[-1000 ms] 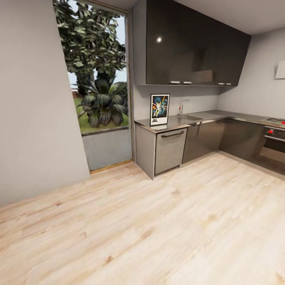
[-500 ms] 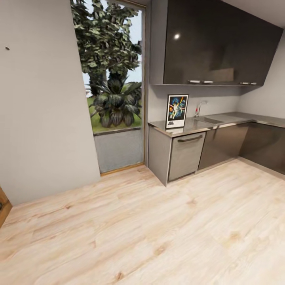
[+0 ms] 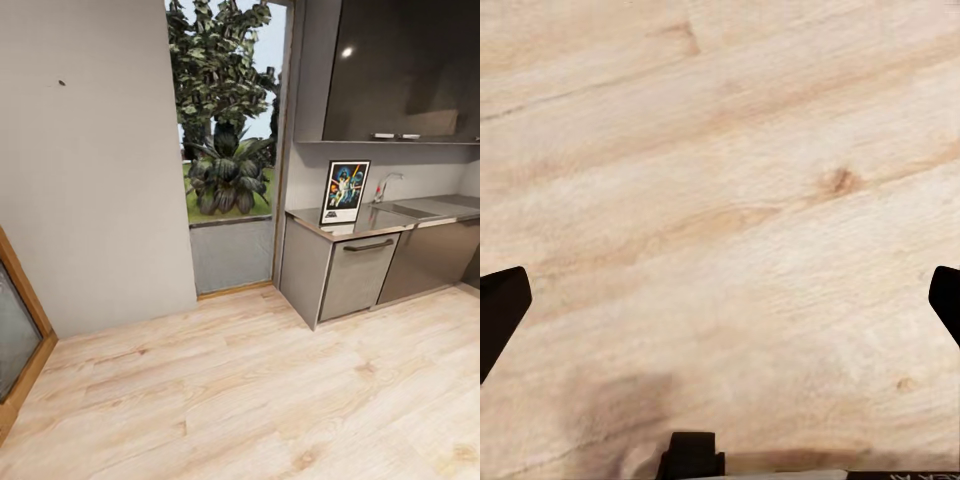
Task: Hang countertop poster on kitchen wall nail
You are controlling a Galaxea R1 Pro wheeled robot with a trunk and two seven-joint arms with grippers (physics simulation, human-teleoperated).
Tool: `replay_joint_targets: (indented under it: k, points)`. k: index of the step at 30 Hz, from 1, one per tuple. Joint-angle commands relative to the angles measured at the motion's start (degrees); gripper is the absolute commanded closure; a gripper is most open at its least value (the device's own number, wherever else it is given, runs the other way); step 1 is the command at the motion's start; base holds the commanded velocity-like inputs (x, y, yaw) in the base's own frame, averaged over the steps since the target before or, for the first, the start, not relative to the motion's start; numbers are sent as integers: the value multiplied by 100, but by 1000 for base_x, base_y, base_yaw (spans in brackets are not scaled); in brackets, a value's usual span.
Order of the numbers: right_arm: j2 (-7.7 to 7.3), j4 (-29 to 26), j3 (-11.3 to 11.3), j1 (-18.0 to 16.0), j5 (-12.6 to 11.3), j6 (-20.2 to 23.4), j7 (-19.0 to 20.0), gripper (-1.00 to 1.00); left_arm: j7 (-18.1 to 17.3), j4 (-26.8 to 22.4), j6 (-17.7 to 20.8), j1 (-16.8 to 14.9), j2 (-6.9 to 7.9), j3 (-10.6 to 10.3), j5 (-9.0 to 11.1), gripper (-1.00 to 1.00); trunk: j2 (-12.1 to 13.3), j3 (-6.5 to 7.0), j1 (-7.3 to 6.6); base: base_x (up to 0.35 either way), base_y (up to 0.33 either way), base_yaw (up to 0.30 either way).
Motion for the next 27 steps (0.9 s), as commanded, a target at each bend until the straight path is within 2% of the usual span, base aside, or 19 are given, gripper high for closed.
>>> replay_joint_targets:
  k: [1, 27]
  points:
    - [-1, 3, 2, -3, 25, -16, -1, -100, 2, -7, 0, 2, -3, 7, -3, -100, -2, -4, 4, 339, 142, 93]
    - [-1, 3, 2, -3, 25, -16, -1, -100, 2, -7, -2, 2, -3, 7, -3, -100, -2, -4, 4, 339, 142, 11]
